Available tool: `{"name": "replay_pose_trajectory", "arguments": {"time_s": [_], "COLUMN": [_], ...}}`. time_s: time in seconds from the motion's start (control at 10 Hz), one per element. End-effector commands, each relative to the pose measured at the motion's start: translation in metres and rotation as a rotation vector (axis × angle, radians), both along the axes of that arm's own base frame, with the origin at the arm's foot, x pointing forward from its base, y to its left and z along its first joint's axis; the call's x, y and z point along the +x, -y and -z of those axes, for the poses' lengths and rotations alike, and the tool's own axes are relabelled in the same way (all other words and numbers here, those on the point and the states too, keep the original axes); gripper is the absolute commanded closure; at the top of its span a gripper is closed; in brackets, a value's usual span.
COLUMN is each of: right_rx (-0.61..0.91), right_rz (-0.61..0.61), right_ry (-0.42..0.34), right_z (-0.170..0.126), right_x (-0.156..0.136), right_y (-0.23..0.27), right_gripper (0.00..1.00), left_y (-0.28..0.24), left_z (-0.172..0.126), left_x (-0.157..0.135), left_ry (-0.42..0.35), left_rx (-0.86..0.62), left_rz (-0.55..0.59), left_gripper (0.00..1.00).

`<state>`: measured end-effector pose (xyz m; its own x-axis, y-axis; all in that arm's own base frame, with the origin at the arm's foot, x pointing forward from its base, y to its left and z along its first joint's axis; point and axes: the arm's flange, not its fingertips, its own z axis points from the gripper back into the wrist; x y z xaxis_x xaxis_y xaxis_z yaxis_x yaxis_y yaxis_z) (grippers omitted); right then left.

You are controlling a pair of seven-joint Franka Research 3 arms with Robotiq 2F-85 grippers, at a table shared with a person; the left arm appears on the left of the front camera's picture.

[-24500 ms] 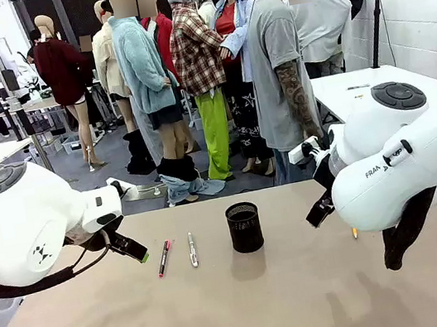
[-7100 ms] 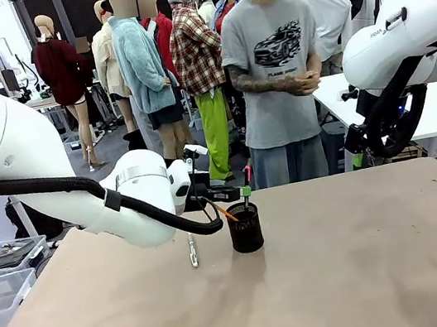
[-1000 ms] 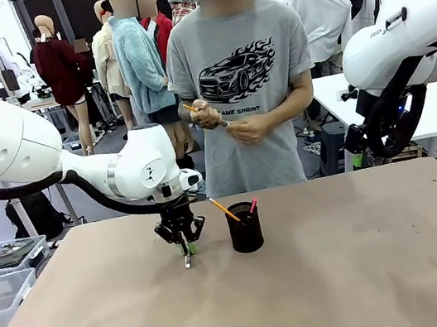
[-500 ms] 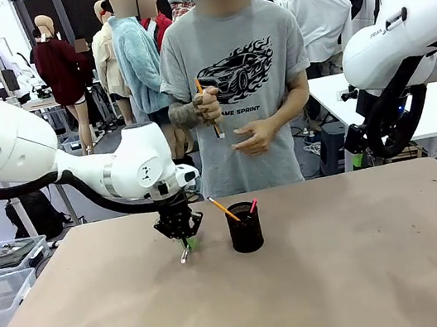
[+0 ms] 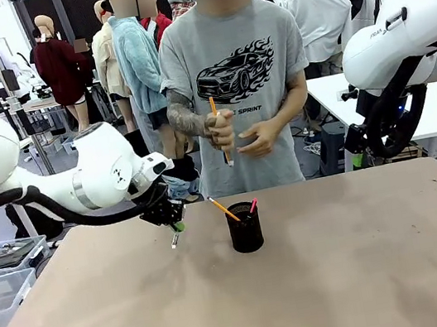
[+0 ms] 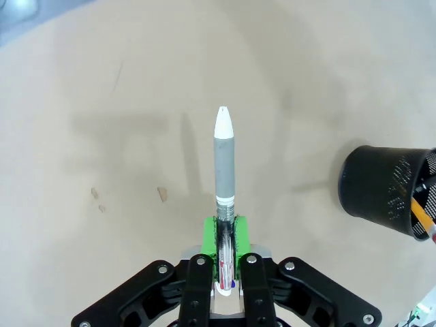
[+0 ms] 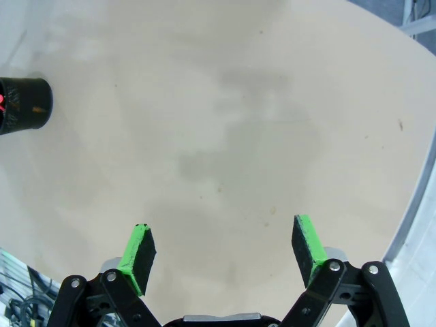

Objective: Place the pens into the pen holder.
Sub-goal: Pick up a writing instrument from the table and place it into the Pen holder.

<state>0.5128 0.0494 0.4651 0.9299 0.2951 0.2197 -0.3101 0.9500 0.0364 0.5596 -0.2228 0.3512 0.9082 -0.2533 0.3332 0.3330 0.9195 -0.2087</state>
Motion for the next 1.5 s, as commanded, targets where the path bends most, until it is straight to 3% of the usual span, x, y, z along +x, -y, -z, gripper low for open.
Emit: {"name": "replay_pose_trajectory", "arguments": {"time_s": [0.0,0.1,0.4,0.5,0.9,1.1,1.4], "right_rx": [-0.001,-0.001,-0.001,-0.001,-0.001,-0.001,-0.001], "right_rz": [-0.009,-0.009,-0.009,-0.009,-0.009,-0.009,-0.009], "right_ry": [0.01,0.01,0.01,0.01,0.01,0.01,0.01], "right_z": [0.001,0.001,0.001,0.001,0.001,0.001,0.001], "right_x": [0.001,0.001,0.001,0.001,0.001,0.001,0.001], "right_y": [0.001,0.001,0.001,0.001,0.001,0.001,0.001], "right_gripper": [0.0,0.0,0.0,0.0,0.0,0.0,0.0], "left_y": [-0.018,-0.025,-0.085,-0.11,-0.2,-0.211,-0.169], "left_z": [0.003,0.0,-0.021,-0.026,-0.056,-0.069,-0.077], "left_x": [-0.016,-0.02,-0.044,-0.053,-0.113,-0.132,-0.123], "left_ry": [0.083,0.119,0.391,0.435,0.622,0.721,0.838], "left_rx": [-0.13,-0.157,-0.232,-0.226,-0.234,-0.34,-0.522], "left_rz": [0.152,0.232,0.387,0.424,0.415,0.455,0.536], "left_gripper": [1.0,1.0,1.0,1.0,1.0,1.0,1.0]}}
